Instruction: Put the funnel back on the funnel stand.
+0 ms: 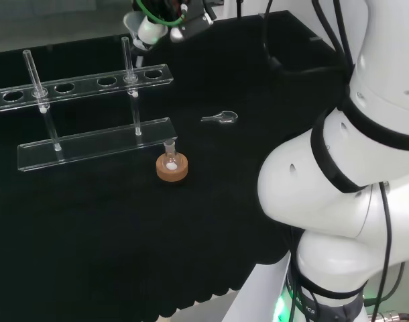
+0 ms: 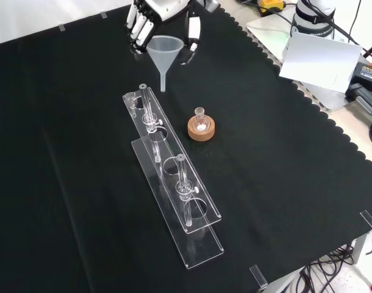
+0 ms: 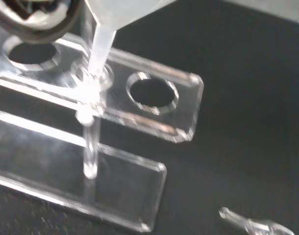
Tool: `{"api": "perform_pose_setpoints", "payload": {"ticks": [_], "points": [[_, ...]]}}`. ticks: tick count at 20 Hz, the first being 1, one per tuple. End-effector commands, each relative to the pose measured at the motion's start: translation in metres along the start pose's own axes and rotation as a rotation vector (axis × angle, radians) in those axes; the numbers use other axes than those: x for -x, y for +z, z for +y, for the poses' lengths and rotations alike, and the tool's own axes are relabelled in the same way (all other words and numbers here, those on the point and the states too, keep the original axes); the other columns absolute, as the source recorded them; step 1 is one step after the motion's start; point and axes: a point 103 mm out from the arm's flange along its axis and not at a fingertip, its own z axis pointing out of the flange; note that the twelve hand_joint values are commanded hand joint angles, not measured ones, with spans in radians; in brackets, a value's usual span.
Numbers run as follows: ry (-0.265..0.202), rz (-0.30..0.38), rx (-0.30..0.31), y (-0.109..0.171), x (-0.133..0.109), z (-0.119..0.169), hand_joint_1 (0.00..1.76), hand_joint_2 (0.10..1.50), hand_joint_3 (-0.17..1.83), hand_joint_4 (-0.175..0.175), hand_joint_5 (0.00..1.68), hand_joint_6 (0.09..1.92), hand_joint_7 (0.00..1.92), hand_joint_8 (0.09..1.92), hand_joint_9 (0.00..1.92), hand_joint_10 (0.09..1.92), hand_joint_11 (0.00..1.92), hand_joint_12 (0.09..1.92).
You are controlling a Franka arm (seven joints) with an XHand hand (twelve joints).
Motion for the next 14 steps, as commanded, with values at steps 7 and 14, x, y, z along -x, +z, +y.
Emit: {"api": "perform_pose_setpoints", "payload": {"ticks": [7,14], "points": [[0.132,-0.078,-0.025,0.0332,0.0488,0.0472,0.99,1.11,0.05,0.175,0.92,1.09,0.85,0.7,1.26,0.22,0.88,1.06],[0.133,-0.092,-0.032,0.0328,0.0422,0.047,0.99,1.12,0.04,0.175,0.92,1.09,0.85,0.7,1.26,0.22,0.88,1.06]]}}
